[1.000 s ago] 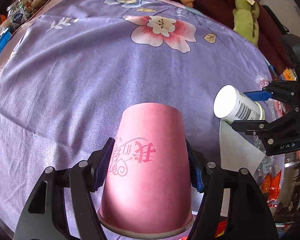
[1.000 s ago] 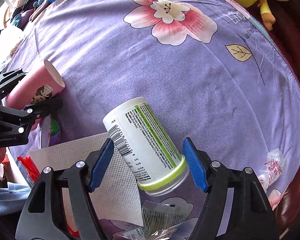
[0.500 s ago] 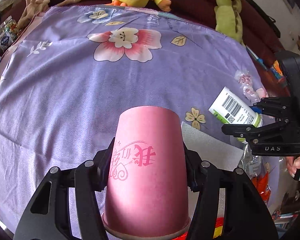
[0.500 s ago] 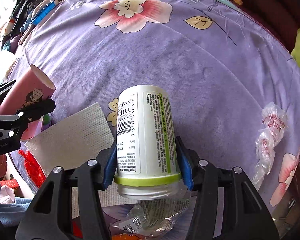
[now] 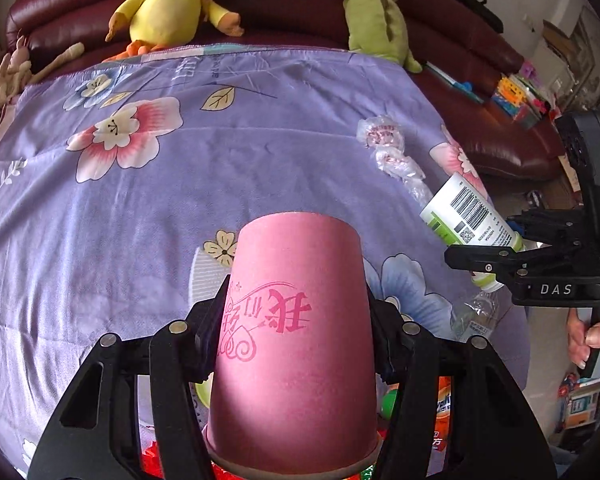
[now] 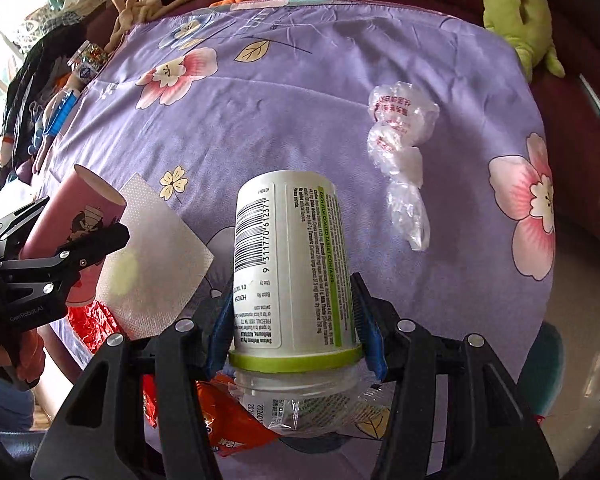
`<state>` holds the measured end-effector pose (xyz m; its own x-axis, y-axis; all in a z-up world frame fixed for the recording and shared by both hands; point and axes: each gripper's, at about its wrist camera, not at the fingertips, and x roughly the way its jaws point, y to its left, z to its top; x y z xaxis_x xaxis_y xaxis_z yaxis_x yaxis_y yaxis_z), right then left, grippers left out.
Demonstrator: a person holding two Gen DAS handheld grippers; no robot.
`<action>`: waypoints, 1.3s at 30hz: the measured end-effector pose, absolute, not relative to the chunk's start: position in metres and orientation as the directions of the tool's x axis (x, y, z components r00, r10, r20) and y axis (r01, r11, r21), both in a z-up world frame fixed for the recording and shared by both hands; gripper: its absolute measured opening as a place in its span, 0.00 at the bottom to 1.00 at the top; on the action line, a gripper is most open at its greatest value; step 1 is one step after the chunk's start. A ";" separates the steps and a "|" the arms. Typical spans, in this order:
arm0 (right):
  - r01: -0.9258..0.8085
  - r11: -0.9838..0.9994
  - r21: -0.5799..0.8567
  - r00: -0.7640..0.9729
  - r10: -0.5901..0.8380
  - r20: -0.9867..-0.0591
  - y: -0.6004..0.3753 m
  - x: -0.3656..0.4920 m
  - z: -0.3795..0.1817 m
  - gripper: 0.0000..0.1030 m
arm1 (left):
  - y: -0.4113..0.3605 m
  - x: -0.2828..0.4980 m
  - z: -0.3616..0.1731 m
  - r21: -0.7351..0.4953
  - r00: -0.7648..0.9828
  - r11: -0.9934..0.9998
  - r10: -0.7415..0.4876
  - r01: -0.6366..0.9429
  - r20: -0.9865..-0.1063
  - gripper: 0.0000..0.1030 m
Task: Collect trash
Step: 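Carry the pink cup and white-green canister over the teal bin with both tools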
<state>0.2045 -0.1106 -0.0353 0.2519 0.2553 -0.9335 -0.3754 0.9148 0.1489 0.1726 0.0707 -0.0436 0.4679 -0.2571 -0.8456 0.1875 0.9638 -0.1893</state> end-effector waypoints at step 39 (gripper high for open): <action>0.261 0.899 0.351 0.434 0.215 -0.875 -0.468 0.060 -0.051 0.50 | -0.272 0.136 -0.034 -0.088 0.285 0.750 -0.353 0.655 -0.891 0.57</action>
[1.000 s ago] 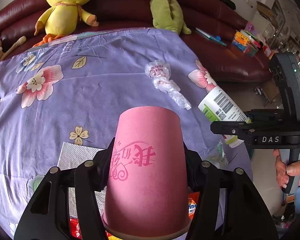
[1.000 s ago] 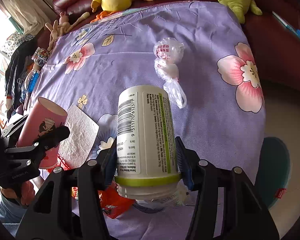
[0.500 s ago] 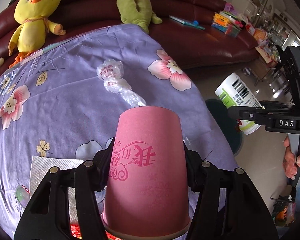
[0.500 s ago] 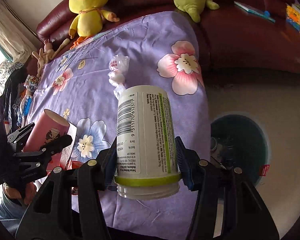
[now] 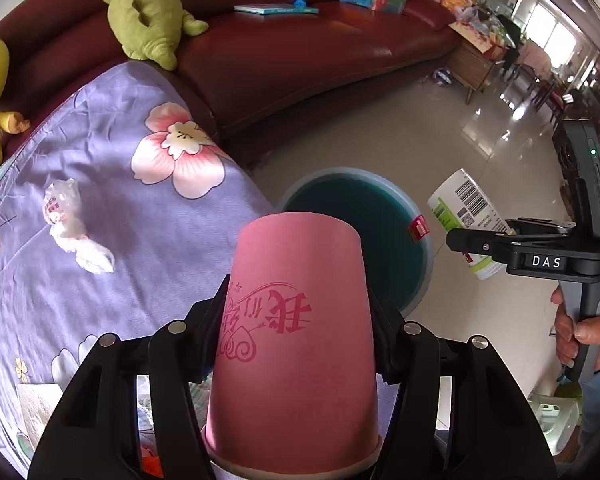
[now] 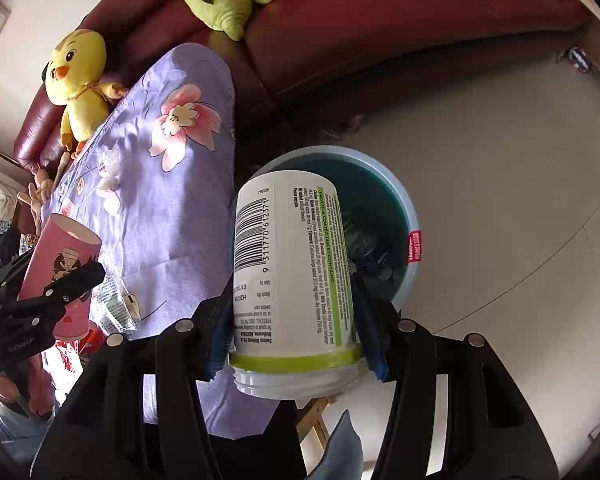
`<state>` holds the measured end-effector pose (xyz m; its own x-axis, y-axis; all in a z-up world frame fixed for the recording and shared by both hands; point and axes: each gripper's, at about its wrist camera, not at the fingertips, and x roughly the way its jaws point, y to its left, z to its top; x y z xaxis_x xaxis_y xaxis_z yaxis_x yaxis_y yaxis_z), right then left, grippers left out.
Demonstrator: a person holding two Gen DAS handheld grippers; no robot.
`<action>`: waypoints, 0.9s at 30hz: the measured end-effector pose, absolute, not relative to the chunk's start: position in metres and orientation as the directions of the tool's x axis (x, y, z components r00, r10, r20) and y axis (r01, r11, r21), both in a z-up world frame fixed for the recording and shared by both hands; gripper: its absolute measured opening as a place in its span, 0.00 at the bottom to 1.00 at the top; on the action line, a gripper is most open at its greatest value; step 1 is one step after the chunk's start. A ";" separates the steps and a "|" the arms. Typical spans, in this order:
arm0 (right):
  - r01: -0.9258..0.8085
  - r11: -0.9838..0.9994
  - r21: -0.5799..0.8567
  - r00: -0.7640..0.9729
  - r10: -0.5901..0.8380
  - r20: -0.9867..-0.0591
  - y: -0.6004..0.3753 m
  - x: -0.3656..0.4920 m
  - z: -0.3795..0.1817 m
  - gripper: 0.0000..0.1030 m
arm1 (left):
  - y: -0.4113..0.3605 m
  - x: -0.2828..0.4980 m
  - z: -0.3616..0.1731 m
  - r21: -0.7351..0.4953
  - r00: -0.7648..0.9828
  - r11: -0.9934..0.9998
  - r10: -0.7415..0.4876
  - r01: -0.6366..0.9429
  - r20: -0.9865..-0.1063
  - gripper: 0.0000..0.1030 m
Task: Collect trash
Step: 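Carry the pink cup and white-green canister over the teal bin with both tools, then open the left tool to drop the pink cup while the right tool releases the canister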
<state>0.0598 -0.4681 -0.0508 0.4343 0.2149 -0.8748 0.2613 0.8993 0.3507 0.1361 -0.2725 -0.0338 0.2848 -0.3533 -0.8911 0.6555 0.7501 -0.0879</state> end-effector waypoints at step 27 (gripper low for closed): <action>0.321 0.887 0.333 0.376 0.204 -0.904 -0.504 0.072 -0.084 0.50 | -0.341 0.162 -0.086 -0.140 0.173 0.731 -0.335 0.668 -0.926 0.72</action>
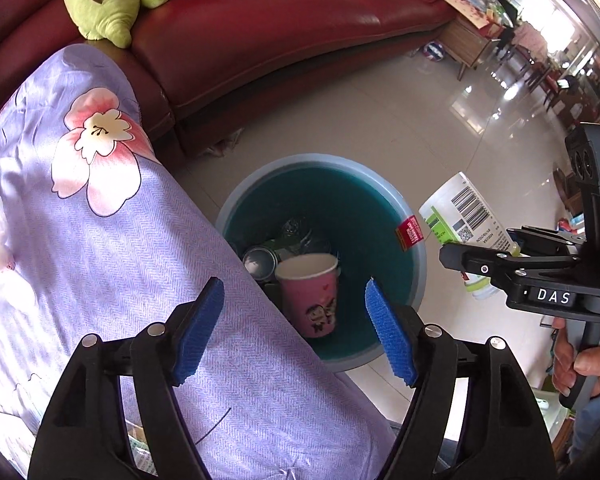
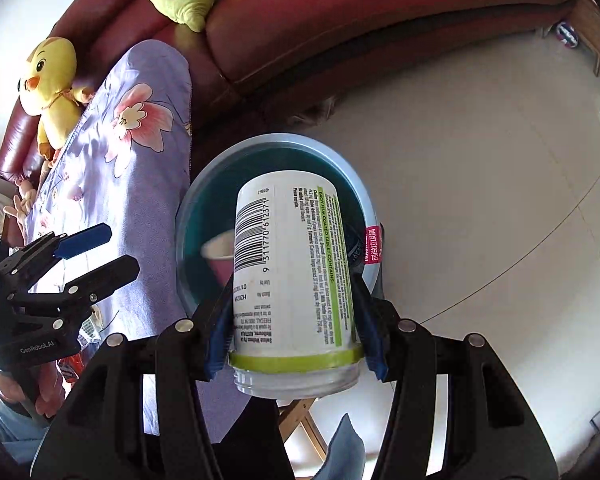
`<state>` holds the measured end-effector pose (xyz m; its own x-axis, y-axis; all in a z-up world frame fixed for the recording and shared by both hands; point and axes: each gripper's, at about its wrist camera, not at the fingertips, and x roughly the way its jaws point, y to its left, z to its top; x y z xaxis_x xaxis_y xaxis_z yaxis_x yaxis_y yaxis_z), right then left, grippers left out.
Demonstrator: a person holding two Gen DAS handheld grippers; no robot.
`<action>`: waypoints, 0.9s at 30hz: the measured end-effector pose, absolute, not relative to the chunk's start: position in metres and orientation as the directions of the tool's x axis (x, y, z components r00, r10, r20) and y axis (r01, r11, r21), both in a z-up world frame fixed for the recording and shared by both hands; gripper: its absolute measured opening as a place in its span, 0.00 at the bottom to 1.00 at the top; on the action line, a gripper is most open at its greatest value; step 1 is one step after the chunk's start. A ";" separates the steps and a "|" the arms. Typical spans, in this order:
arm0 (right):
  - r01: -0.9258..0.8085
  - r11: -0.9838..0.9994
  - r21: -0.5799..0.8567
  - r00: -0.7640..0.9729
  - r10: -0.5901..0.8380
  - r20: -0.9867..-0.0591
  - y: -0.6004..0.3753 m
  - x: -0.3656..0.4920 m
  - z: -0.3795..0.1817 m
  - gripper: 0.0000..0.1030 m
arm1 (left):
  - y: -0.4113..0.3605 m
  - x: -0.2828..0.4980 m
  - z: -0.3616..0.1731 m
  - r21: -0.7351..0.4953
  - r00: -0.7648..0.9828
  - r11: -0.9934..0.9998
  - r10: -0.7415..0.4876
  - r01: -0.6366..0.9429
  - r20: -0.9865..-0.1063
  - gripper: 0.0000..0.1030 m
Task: Collect trash
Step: 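Open the left tool to drop the pink cup while the right tool releases the canister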
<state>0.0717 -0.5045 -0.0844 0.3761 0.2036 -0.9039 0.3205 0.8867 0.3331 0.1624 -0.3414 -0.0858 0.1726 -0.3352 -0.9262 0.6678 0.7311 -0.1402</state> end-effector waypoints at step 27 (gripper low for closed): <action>0.343 0.895 0.284 0.296 0.184 -0.937 -0.490 0.092 -0.100 0.76 | -0.297 0.153 -0.072 -0.201 0.173 0.746 -0.390 0.635 -0.904 0.88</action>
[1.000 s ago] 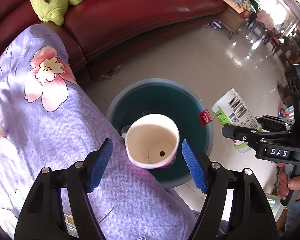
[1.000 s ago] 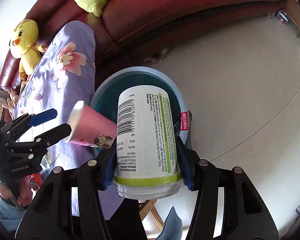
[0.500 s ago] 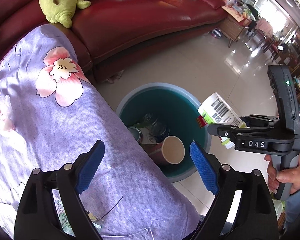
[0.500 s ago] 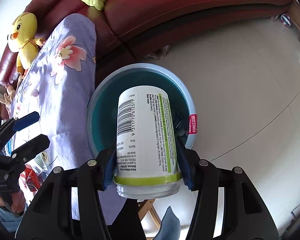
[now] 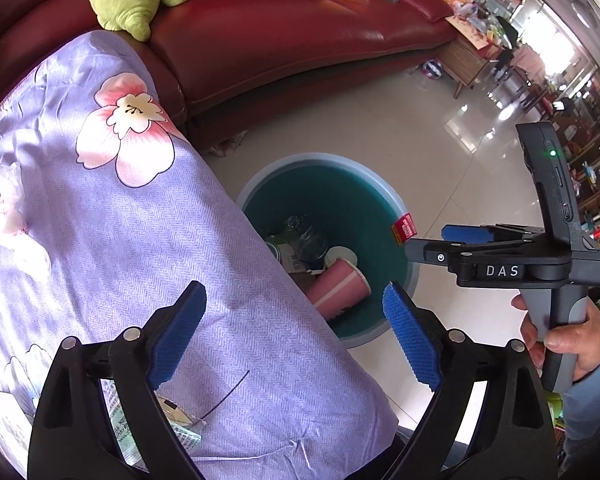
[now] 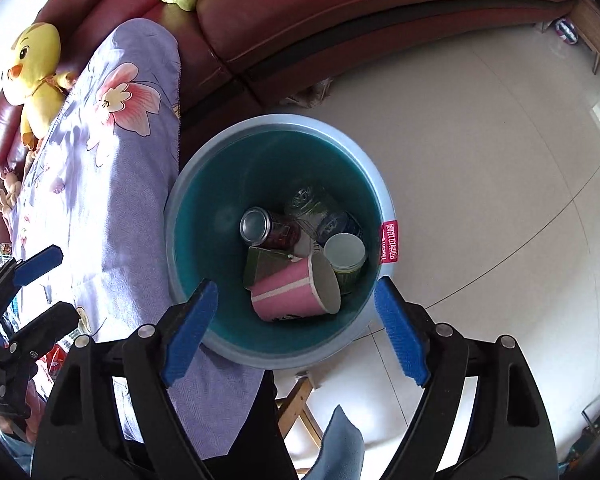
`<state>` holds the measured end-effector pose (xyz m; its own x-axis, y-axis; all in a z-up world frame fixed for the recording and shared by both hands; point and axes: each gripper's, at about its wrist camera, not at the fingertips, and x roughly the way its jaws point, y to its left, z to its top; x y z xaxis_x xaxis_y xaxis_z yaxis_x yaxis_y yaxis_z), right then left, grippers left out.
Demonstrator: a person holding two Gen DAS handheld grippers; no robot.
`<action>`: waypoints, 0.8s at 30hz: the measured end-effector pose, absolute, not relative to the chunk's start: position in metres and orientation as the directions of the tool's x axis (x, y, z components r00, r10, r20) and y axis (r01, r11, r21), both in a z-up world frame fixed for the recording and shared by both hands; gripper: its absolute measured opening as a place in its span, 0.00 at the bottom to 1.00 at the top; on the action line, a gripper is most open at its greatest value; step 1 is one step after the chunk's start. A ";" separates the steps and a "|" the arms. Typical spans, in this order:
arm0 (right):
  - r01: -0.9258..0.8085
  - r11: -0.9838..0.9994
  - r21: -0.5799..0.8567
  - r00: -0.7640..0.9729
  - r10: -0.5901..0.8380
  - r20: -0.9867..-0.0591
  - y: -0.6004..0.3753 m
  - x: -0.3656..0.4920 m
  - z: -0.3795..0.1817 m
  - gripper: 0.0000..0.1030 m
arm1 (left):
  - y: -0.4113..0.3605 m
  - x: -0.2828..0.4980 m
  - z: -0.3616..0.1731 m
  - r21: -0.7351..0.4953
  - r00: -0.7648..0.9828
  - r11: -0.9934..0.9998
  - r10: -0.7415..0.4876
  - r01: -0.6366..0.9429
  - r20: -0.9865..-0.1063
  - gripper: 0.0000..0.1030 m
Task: Collect trash
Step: 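Open the left tool to drop the pink cup while the right tool releases the canister, then move both tools back over the table toward the paper towel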
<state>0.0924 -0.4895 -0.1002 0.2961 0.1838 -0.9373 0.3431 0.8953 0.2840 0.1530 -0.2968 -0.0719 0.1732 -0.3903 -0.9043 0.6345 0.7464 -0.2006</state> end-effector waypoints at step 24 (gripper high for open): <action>0.212 0.940 0.268 0.268 0.208 -0.941 -0.383 0.077 -0.059 0.83 | -0.155 0.120 -0.045 -0.194 0.268 0.830 -0.376 0.523 -0.887 0.90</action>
